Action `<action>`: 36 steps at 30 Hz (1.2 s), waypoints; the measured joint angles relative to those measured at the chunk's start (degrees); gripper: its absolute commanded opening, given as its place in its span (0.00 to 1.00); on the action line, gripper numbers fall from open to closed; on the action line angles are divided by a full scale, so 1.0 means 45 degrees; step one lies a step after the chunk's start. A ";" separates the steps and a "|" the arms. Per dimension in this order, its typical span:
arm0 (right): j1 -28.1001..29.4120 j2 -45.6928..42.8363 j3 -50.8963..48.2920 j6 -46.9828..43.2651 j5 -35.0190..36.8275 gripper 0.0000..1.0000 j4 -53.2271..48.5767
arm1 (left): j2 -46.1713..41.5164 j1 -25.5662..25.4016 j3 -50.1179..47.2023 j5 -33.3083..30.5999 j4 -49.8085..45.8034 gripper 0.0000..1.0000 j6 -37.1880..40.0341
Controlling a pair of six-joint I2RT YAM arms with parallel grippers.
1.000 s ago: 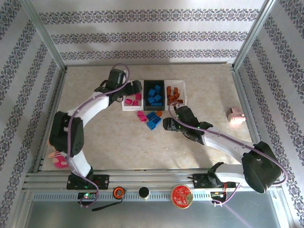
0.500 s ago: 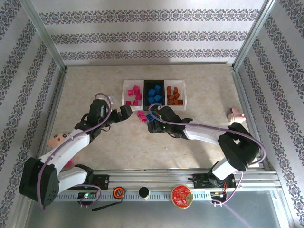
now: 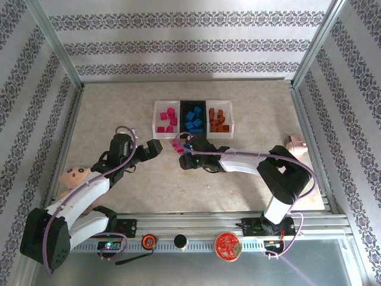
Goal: Sort the legos into containers by color
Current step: Pick up the lego from the center of the table, then place the lego in the container.
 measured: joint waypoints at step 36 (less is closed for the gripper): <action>-0.1525 -0.3891 0.0685 -0.0758 0.0170 0.27 -0.1345 | 0.0151 0.0000 -0.0277 -0.0024 -0.0010 1.00 -0.0029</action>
